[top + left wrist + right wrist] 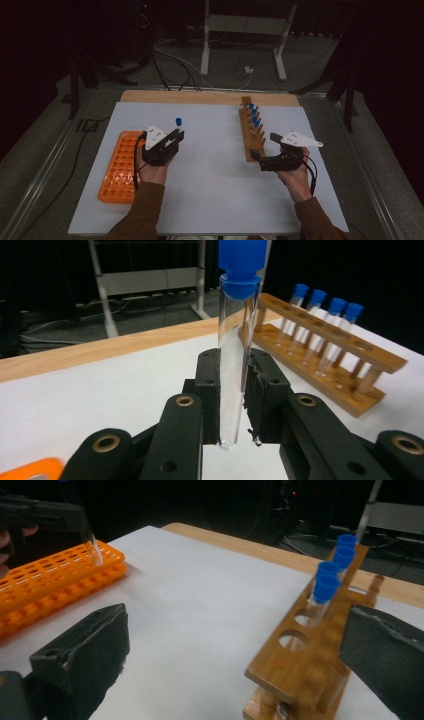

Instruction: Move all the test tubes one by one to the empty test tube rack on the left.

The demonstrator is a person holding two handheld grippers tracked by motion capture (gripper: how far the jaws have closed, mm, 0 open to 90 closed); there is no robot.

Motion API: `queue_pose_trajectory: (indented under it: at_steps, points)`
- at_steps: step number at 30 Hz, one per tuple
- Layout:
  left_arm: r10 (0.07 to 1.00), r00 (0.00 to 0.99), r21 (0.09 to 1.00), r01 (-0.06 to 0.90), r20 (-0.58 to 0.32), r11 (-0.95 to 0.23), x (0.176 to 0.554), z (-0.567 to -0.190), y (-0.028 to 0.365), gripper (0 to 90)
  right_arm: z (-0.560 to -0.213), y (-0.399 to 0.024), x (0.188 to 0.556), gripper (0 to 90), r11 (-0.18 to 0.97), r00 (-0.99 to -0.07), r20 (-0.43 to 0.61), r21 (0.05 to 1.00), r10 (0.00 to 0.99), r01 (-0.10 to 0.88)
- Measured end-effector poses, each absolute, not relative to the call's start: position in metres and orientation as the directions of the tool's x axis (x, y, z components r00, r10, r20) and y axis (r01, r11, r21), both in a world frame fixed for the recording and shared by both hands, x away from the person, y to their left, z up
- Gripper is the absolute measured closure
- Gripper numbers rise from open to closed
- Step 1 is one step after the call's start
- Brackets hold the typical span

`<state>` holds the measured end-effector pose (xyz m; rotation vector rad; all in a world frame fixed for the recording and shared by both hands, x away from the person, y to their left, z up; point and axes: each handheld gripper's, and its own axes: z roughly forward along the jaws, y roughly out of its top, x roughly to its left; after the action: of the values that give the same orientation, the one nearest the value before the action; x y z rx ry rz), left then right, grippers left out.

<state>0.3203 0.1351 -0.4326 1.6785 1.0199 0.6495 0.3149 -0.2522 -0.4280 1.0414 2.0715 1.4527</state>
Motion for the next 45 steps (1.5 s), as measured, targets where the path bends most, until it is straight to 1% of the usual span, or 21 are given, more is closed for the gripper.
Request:
queue_pose_trajectory:
  at_steps: [7,15,24,29,34,38,41,45]
  points:
    - [0.879,0.473,0.95,0.299,-0.062,-0.094,0.326,-0.432,0.163,78.4,-0.431,-0.262,0.311,0.0,0.178,-0.63,0.089,0.921,0.771,0.347]
    - [0.899,0.434,0.948,0.307,-0.062,-0.083,0.342,-0.436,0.192,78.4,-0.431,-0.267,0.308,0.0,0.169,-0.623,0.094,0.922,0.777,0.349]
    - [0.925,0.375,0.916,0.389,-0.062,-0.097,0.365,-0.452,0.212,78.5,-0.431,-0.268,0.307,0.0,0.159,-0.624,0.1,0.925,0.775,0.346]
    - [0.936,0.344,0.904,0.42,-0.073,-0.084,0.373,-0.459,0.219,78.5,-0.43,-0.267,0.307,0.0,0.158,-0.626,0.099,0.926,0.773,0.343]
    - [0.94,0.334,0.891,0.444,-0.07,-0.091,0.379,-0.465,0.22,78.6,-0.43,-0.268,0.307,0.0,0.158,-0.627,0.099,0.927,0.773,0.341]
    - [0.942,0.328,0.867,0.486,-0.063,-0.111,0.382,-0.47,0.219,78.6,-0.43,-0.268,0.307,0.0,0.157,-0.627,0.1,0.927,0.773,0.341]
    - [0.942,0.331,0.849,0.513,-0.054,-0.132,0.381,-0.472,0.219,78.5,-0.43,-0.269,0.307,0.0,0.155,-0.626,0.101,0.927,0.774,0.341]
    - [0.941,0.331,0.828,0.544,-0.066,-0.133,0.378,-0.475,0.221,78.4,-0.43,-0.269,0.307,0.0,0.156,-0.626,0.101,0.927,0.773,0.341]
